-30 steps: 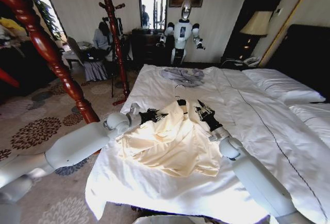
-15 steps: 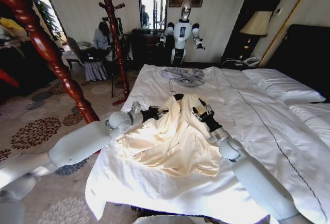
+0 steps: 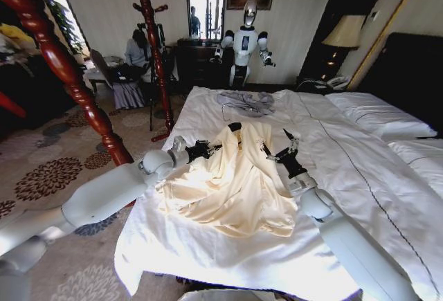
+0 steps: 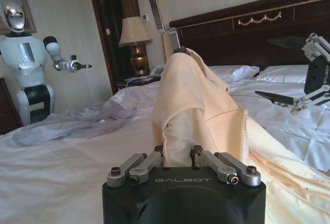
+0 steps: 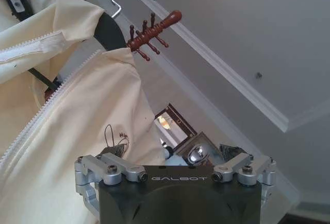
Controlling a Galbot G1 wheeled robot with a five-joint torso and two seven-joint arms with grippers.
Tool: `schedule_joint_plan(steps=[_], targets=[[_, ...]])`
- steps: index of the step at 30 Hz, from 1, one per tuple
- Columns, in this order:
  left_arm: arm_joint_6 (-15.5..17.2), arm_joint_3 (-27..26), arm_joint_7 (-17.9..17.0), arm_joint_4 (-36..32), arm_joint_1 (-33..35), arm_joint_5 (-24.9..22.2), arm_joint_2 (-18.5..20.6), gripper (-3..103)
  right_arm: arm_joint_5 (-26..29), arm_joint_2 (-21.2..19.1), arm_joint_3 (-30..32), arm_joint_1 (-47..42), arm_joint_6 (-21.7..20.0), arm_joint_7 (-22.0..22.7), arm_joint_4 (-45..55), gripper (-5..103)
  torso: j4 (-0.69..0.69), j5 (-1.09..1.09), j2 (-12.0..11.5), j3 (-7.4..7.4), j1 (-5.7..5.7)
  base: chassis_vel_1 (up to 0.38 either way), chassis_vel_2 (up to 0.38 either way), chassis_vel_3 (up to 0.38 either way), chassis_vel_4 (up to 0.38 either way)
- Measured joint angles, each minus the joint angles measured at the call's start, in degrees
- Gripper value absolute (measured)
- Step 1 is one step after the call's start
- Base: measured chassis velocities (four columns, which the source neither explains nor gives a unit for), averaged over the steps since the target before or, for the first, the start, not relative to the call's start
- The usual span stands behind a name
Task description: Pick up the clothes from the bed and hang them on the clothes hanger.
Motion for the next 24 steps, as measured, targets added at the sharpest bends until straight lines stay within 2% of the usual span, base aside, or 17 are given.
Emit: schedule_joint_plan(steps=[1, 2, 3, 4, 7, 14, 19, 21, 24], targets=[[-0.1, -0.5, -0.5, 0.0, 0.3, 0.2, 0.1, 18, 5.1, -0.4, 0.6, -2.1, -1.3, 0.3, 1.7, 100, 0.0, -0.01, 0.0, 0.0, 0.0, 0.0, 0.0, 0.0, 0.0], [-0.2, -0.6, -0.6, 0.0, 0.4, 0.2, 0.2, 18, 7.0, -0.5, 0.8, -2.9, -1.8, 0.4, 2.3, 100, 0.0, -0.01, 0.0, 0.0, 0.0, 0.0, 0.0, 0.0, 0.0], [-0.3, -1.3, -1.2, -0.3, 0.8, 0.3, 0.3, 18, 12.4, -0.5, 1.5, -5.1, -3.2, 0.8, 3.8, 100, 0.0, 0.0, 0.0, 0.0, 0.0, 0.0, 0.0, 0.0, 0.0], [-0.3, -1.3, -1.2, -0.3, 0.8, 0.3, 0.3, 18, 12.4, -0.5, 1.5, -5.1, -3.2, 0.8, 3.8, 100, 0.0, 0.0, 0.0, 0.0, 0.0, 0.0, 0.0, 0.0, 0.0], [-0.4, -2.8, -2.8, -1.2, 1.8, 0.7, 1.0, 18, 20.3, -0.2, 3.4, -9.0, -5.0, 2.2, 6.1, 100, -0.01, 0.0, 0.0, 0.0, -0.01, 0.0, 0.0, 0.0, 0.0], [-0.4, -6.1, -6.0, -3.4, 4.1, 2.3, 2.2, 18, 23.6, 2.3, 7.7, -13.2, -5.3, 3.3, 7.1, 100, 0.01, -0.01, 0.0, 0.0, 0.0, 0.0, 0.0, 0.0, 0.0], [-0.1, -10.2, -8.9, -5.7, 6.6, 2.9, 3.9, 18, 23.7, 6.7, 15.3, -19.3, -5.0, 1.7, 10.0, 100, 0.0, 0.0, 0.0, 0.0, 0.0, 0.0, 0.0, 0.0, 0.0], [0.0, -10.9, -9.2, -6.1, 7.0, 2.9, 4.2, 18, 23.8, 7.2, 16.2, -20.1, -5.0, 1.4, 10.7, 100, -0.01, 0.0, 0.0, 0.0, 0.0, 0.0, 0.0, 0.0, 0.0], [0.5, -15.2, -10.0, -8.2, 9.8, 2.8, 5.9, 18, 24.9, 10.6, 19.6, -25.9, -5.1, 0.3, 14.2, 100, -0.01, -0.01, 0.0, 0.0, -0.01, 0.0, 0.0, 0.0, 0.0]])
